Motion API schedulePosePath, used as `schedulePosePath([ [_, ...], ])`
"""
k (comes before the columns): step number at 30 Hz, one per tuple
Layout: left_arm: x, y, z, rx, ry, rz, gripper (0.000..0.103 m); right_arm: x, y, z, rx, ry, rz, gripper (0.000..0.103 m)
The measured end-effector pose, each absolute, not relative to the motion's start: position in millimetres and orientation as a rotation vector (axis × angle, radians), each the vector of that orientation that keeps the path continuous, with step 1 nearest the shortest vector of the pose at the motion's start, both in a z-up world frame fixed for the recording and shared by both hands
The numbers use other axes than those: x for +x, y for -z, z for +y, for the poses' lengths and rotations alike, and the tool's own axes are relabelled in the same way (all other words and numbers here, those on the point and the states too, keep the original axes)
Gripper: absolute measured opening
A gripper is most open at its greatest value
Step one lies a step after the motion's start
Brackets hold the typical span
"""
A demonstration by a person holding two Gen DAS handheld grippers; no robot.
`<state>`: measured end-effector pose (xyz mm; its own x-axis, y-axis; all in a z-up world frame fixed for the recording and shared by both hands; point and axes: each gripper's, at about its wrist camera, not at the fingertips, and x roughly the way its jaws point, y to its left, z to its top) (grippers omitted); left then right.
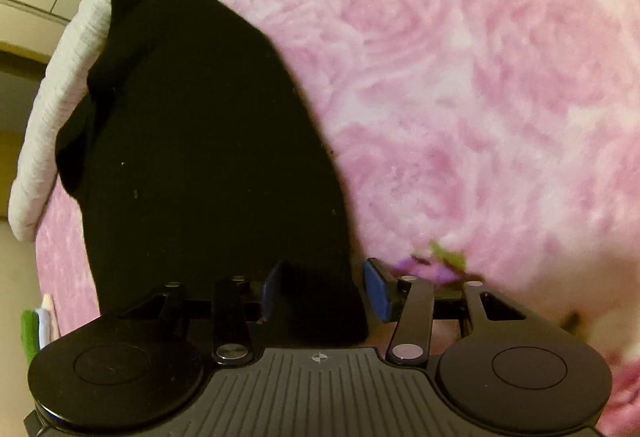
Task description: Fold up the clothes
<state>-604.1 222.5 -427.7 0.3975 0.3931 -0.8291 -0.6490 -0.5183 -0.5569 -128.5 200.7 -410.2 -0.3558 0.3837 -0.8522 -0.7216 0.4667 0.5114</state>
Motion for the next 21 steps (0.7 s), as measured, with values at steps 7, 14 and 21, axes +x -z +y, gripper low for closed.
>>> schedulePosePath([
  [7, -595.0, 388.8, 224.8, -1.46, -1.24, 0.313, 0.006, -132.1, 381.6, 198.8, -0.4, -1.319, 1.509, 0.007],
  [14, -602.3, 383.0, 167.8, -1.464, -1.275, 0.445, 0.007, -127.3, 371.3, 130.5, -0.513, -1.351, 1.594, 0.007],
  [21, -587.1, 417.9, 156.9, -1.516, -1.35, 0.468, 0.016, -129.8, 410.6, 125.4, -0.501, -1.314, 1.606, 0.033],
])
